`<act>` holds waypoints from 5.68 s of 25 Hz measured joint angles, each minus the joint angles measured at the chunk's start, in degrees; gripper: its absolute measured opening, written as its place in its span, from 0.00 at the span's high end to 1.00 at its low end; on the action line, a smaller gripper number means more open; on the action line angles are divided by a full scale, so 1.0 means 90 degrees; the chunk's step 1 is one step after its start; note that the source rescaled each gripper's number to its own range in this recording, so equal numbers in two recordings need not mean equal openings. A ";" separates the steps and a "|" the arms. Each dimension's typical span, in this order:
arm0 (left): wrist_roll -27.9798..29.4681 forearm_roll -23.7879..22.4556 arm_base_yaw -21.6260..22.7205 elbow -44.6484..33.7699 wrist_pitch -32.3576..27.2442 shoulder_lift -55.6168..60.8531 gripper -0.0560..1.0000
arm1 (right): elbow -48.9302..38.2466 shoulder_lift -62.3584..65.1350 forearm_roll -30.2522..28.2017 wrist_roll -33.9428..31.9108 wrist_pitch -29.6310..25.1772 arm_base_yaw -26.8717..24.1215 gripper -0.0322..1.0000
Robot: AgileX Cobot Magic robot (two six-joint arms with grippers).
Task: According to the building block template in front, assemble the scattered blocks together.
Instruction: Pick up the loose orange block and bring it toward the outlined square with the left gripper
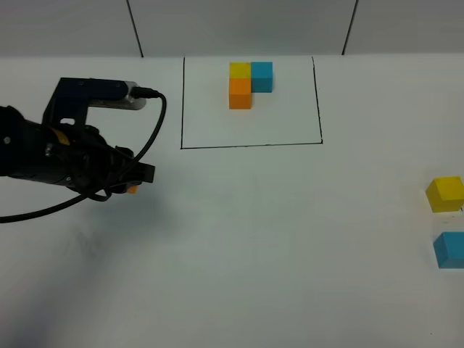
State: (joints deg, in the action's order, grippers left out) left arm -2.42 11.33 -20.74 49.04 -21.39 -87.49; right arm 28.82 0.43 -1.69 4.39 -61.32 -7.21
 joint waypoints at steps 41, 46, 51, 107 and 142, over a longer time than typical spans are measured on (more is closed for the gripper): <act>-0.6701 -0.0194 -0.1185 0.1251 -0.0402 -0.1490 0.42 | 0.0000 0.0000 0.0000 0.0000 0.0000 0.0000 0.96; -0.6680 -0.0170 -0.1185 0.1251 -0.0338 -0.1638 0.42 | 0.0000 0.0000 0.0000 0.0000 0.0000 0.0000 0.96; -0.6678 -0.0103 -0.1185 0.1285 -0.0111 -0.1881 0.42 | 0.0000 0.0000 0.0000 0.0000 0.0000 0.0000 0.96; -0.7300 0.0689 -0.1178 0.2086 0.0067 -0.3379 0.42 | 0.0000 0.0000 0.0000 0.0000 0.0000 0.0000 0.96; -0.6417 0.0321 -0.1172 0.2086 -0.0096 -0.2460 0.06 | 0.0000 0.0000 0.0000 0.0000 0.0000 0.0000 0.96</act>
State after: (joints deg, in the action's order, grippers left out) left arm -60.18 14.22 -31.29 67.82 -22.25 -109.63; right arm 28.82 0.43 -1.69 4.39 -61.32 -7.21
